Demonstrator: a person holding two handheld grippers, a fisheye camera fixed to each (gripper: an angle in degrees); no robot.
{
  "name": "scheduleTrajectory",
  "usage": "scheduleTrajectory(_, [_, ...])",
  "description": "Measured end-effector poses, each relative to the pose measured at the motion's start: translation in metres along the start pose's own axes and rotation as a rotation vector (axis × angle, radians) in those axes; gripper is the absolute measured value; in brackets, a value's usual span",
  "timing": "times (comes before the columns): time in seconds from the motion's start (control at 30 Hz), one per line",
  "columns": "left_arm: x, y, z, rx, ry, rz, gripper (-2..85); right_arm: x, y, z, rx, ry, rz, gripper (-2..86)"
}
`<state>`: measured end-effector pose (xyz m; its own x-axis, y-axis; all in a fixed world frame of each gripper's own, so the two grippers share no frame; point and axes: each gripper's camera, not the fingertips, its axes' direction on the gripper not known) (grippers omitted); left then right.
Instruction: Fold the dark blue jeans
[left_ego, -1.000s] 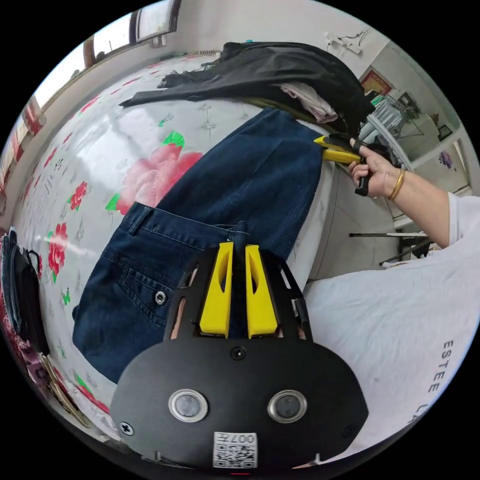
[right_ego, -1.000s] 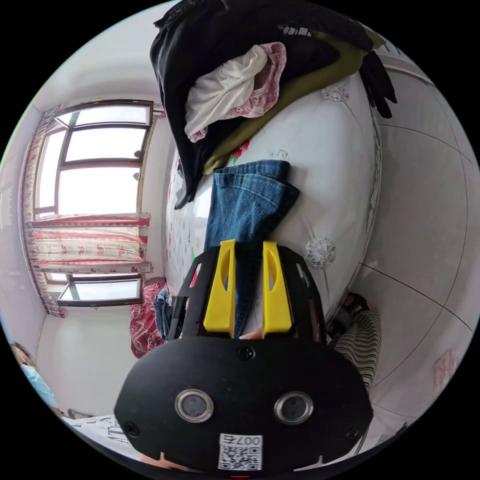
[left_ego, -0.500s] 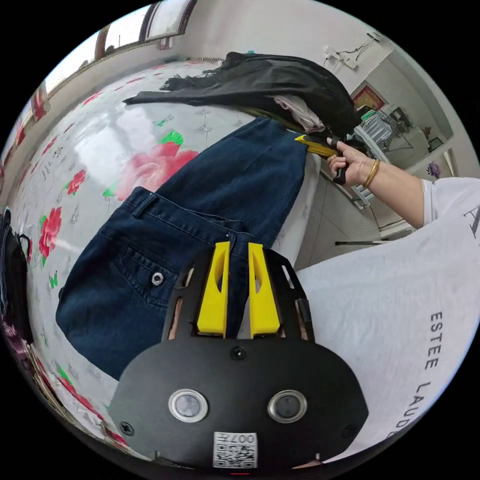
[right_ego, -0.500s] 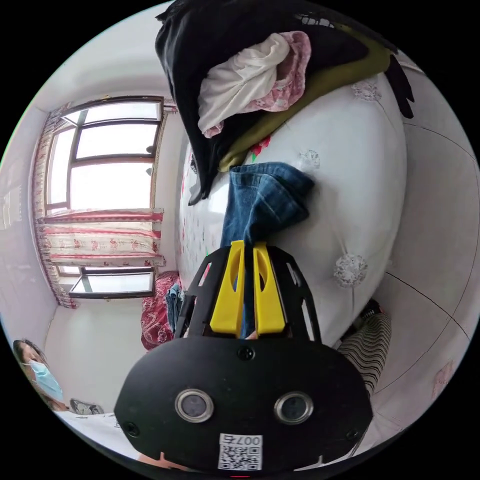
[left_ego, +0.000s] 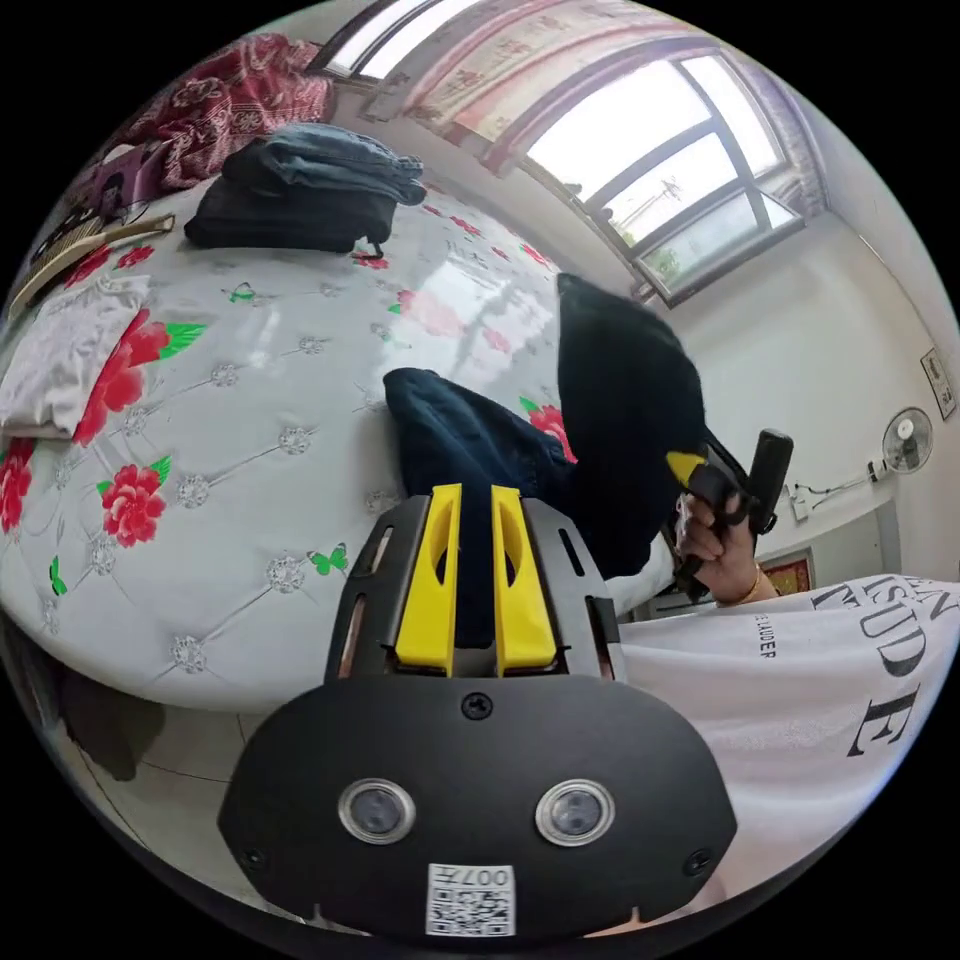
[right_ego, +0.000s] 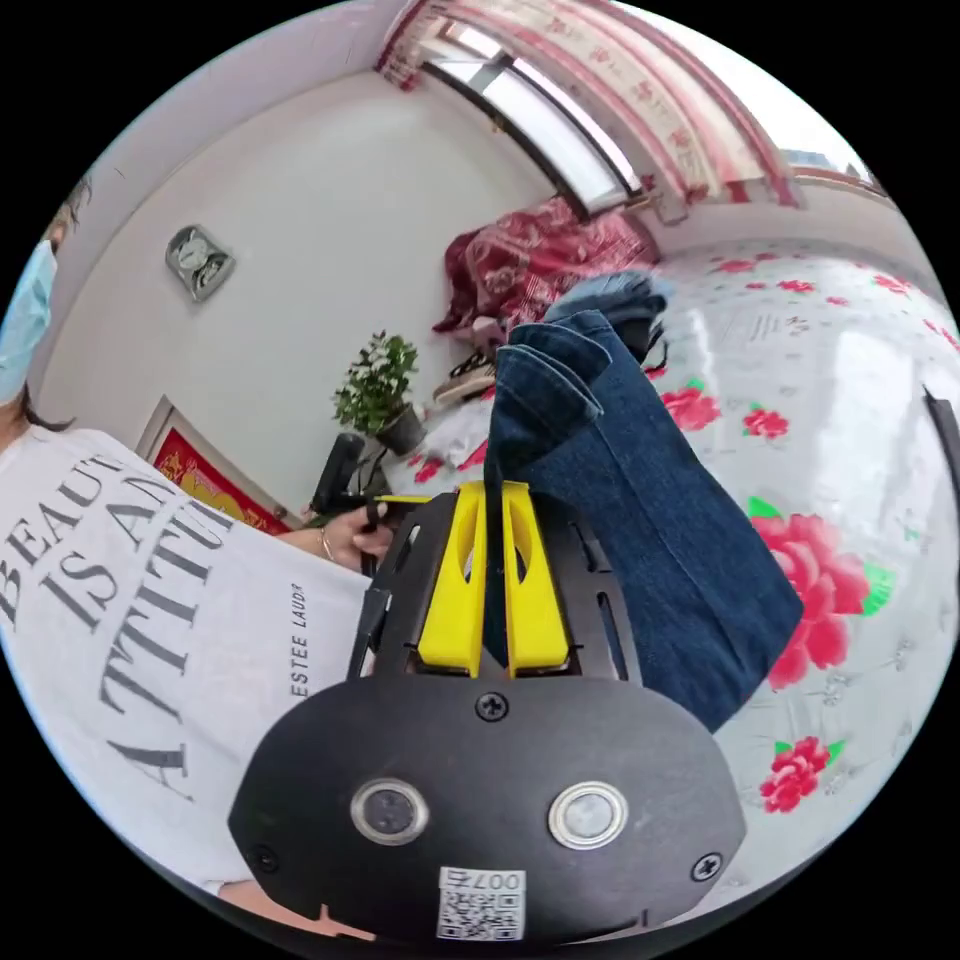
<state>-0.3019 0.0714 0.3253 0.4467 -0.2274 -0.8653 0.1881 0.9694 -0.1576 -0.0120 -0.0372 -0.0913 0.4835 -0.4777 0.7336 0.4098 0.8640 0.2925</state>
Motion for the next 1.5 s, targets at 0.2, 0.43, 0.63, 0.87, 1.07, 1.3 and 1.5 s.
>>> scheduleTrajectory(0.2, [-0.052,-0.026,-0.037,0.028,0.063,-0.116,5.3,0.032,0.021,0.141,-0.409,-0.128,0.110,5.2])
scheduleTrajectory(0.43, [-0.086,-0.082,-0.023,-0.157,0.135,-0.118,8.9,0.124,0.076,0.026,-0.029,0.141,0.509,8.4])
scheduleTrajectory(0.63, [-0.095,-0.135,0.019,-0.416,0.194,-0.095,13.8,0.191,0.159,0.000,0.128,0.169,0.849,9.8])
scheduleTrajectory(0.87, [-0.096,-0.177,0.035,-0.609,0.229,-0.044,12.9,0.225,0.184,-0.001,0.184,0.158,0.967,8.8])
scheduleTrajectory(1.07, [-0.097,-0.195,0.015,-0.580,0.310,-0.018,5.9,0.258,0.175,0.074,-0.076,-0.016,0.991,3.2])
scheduleTrajectory(1.3, [-0.083,-0.284,-0.050,-0.379,0.435,0.079,4.7,0.230,0.050,0.053,0.077,-0.059,0.718,1.1])
scheduleTrajectory(1.5, [-0.082,-0.422,-0.150,-0.066,0.502,0.235,4.7,0.204,-0.151,0.039,0.203,-0.130,0.331,1.2])
